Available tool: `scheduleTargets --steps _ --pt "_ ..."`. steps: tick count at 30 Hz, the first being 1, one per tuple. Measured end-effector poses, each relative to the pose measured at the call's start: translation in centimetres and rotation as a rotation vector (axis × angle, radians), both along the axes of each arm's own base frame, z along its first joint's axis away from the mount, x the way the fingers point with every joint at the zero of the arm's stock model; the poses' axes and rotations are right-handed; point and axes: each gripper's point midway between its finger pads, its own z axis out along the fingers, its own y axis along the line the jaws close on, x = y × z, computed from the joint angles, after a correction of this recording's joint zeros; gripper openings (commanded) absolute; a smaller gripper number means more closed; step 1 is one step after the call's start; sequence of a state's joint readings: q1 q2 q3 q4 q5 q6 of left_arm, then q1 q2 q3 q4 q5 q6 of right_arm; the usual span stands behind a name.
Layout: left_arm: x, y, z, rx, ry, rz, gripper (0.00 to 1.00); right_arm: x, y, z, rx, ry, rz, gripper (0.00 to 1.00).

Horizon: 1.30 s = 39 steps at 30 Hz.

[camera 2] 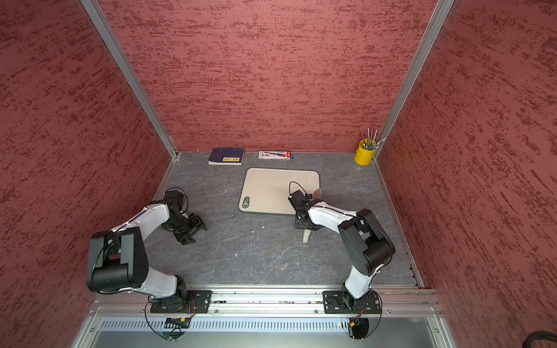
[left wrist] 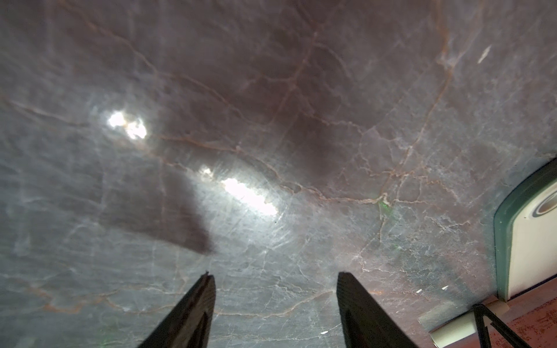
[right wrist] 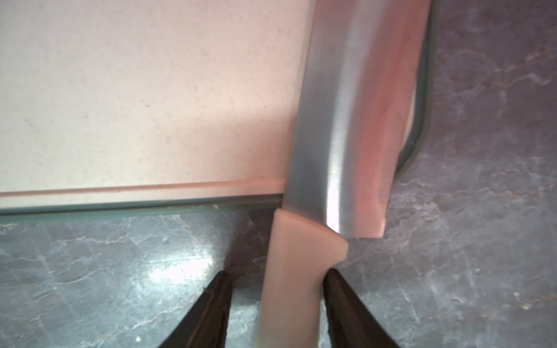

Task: Align the knife with the edge of the cutting board
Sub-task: Adjust the knife at the edge of the cutting board.

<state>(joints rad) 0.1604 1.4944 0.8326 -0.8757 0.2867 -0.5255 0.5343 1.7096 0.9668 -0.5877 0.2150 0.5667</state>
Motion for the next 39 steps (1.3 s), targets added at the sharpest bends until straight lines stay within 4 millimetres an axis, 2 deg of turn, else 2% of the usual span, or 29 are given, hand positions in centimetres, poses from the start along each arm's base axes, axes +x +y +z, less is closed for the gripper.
scheduleTargets --steps 5,8,12,25,39 --pt "-0.1 -0.1 -0.2 0.000 0.010 -0.005 0.68 0.0 -0.1 -0.1 0.027 -0.001 0.002 0.53" --pt "-0.1 -0.2 -0.3 0.000 0.011 -0.007 0.68 0.0 0.0 -0.1 0.038 0.003 0.006 0.43" --pt "-0.1 -0.2 -0.3 0.000 0.011 -0.010 0.68 -0.1 -0.1 -0.1 0.046 0.009 0.008 0.37" --pt "-0.1 -0.3 -0.3 -0.001 0.011 -0.014 0.68 -1.7 -1.2 0.1 0.003 0.068 0.044 0.30" --pt "-0.2 -0.5 -0.5 -0.004 0.025 -0.020 0.69 -1.4 -2.2 0.1 -0.016 0.073 0.052 0.30"
